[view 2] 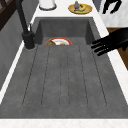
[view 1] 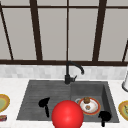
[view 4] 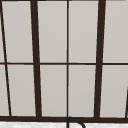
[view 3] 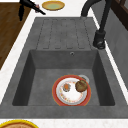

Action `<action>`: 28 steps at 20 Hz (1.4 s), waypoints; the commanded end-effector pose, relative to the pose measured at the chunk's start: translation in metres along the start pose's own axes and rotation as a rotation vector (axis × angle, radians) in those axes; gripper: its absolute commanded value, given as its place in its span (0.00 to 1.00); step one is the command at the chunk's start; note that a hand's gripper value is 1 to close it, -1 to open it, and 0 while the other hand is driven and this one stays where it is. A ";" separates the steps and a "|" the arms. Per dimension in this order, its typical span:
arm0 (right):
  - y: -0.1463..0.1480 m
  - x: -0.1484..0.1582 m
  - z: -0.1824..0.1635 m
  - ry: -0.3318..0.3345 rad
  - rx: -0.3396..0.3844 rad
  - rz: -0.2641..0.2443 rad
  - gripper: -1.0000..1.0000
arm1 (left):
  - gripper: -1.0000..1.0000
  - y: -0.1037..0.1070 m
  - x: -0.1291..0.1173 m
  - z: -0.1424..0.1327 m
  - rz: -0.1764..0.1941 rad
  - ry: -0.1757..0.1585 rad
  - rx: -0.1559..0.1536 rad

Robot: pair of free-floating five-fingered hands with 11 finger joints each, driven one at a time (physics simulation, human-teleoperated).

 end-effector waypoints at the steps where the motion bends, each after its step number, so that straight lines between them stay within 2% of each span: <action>1: 0.000 0.000 0.000 0.000 0.000 0.000 0.50 | 0.00 -0.006 0.023 0.023 -0.007 0.014 -0.009; 4: 0.000 0.000 0.000 0.000 0.000 0.000 0.50 | 0.00 -0.009 0.042 0.040 -0.008 0.012 -0.007; 6: 0.000 0.000 0.000 0.000 0.000 0.000 0.50 | 0.00 -0.009 0.051 0.049 -0.025 0.004 0.002; 8: 0.000 0.000 0.000 0.000 0.000 0.000 0.50 | 0.00 -0.016 0.063 0.059 -0.033 -0.020 0.030; 9: 0.000 0.000 0.000 0.000 0.000 0.000 0.50 | 0.00 -0.024 0.069 0.065 -0.037 -0.017 0.015; 10: 0.000 0.000 0.000 0.000 0.000 0.000 0.50 | 0.00 -0.027 0.071 0.066 -0.019 -0.003 -0.001; 11: 0.000 0.000 0.000 0.000 0.000 0.000 0.50 | 0.00 -0.021 0.065 0.058 -0.009 0.002 -0.001; 12: 0.000 0.000 0.000 0.000 0.000 0.000 0.50 | 0.00 -0.018 0.064 0.056 -0.031 -0.010 -0.024; 13: 0.000 0.000 0.000 0.000 0.000 0.000 0.50 | 0.00 -0.018 0.061 0.061 0.006 0.003 0.013; 14: 0.000 0.000 0.000 0.000 0.000 0.000 0.50 | 0.00 -0.020 0.064 0.061 -0.008 0.005 -0.002; 19: 0.000 0.000 0.000 0.000 0.000 0.000 0.50 | 0.00 -0.019 0.063 0.062 -0.006 0.006 -0.003; 21: 0.000 0.000 0.000 0.000 0.000 0.000 0.50 | 0.00 -0.019 0.063 0.062 -0.012 0.016 0.002; 23: 0.000 0.000 0.000 0.000 0.000 0.000 0.50 | 0.00 -0.018 0.063 0.065 -0.029 0.039 0.020; 24: 0.000 0.004 0.000 -0.055 -0.015 0.030 0.00 | 0.50 -0.019 0.063 0.062 -0.009 0.006 -0.003; 25: 0.001 0.006 0.001 -0.066 -0.016 0.031 0.00 | 0.50 -0.019 0.063 0.063 -0.014 0.001 -0.015; 28: 0.002 0.010 0.001 -0.084 -0.008 0.040 0.00 | 0.50 -0.019 0.063 0.063 -0.027 0.004 -0.010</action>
